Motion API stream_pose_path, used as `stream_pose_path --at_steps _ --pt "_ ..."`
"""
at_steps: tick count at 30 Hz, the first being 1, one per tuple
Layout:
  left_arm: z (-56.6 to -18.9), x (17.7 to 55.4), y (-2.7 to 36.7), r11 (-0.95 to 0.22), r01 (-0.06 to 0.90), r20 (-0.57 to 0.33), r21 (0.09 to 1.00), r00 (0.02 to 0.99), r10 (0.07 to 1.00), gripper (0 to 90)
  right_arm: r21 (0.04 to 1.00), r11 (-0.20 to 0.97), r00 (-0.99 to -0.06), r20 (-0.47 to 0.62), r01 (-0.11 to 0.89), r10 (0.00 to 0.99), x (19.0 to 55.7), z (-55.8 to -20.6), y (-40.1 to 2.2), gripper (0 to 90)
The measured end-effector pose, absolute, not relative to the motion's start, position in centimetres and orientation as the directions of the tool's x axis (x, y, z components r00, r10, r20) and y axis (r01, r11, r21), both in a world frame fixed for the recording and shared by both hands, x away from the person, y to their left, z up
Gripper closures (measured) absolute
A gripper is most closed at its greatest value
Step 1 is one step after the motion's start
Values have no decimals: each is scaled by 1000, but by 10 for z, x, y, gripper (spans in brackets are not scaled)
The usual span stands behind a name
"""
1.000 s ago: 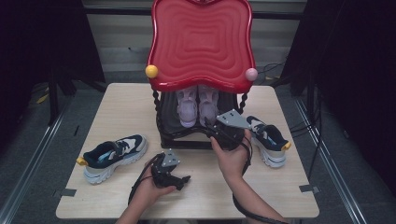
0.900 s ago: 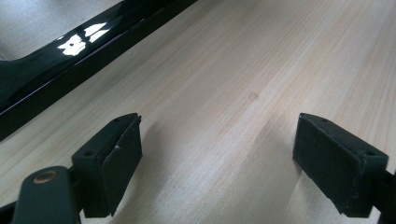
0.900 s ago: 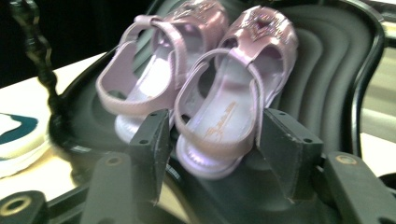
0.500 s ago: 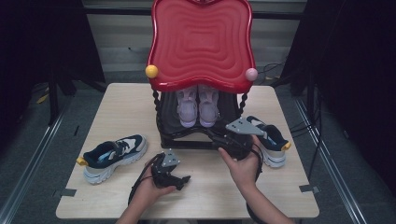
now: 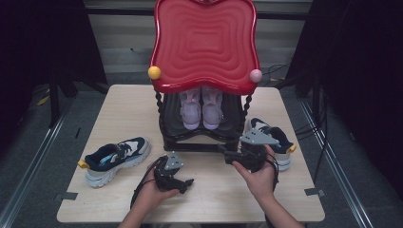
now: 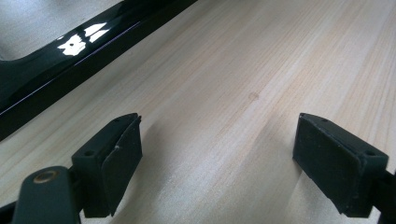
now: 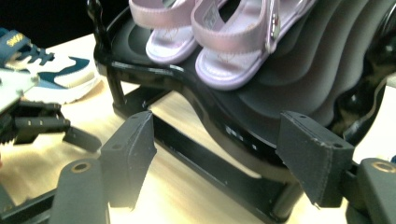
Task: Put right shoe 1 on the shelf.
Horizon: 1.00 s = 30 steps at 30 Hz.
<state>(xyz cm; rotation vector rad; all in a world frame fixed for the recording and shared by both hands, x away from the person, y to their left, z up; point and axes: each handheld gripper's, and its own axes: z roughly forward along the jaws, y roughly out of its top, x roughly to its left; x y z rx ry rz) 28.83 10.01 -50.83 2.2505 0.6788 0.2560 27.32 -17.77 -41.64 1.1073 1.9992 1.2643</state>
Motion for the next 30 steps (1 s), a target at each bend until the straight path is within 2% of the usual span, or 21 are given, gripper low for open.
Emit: stream_pose_path --at_steps 7,30 --pt "-509 288 100 -569 391 -26 723 839 544 152 891 255 -561 0 376 828 267 -428 -193 221" --pt "-508 288 100 -569 392 -26 723 839 544 152 847 300 -616 41 439 787 253 -468 -233 163"
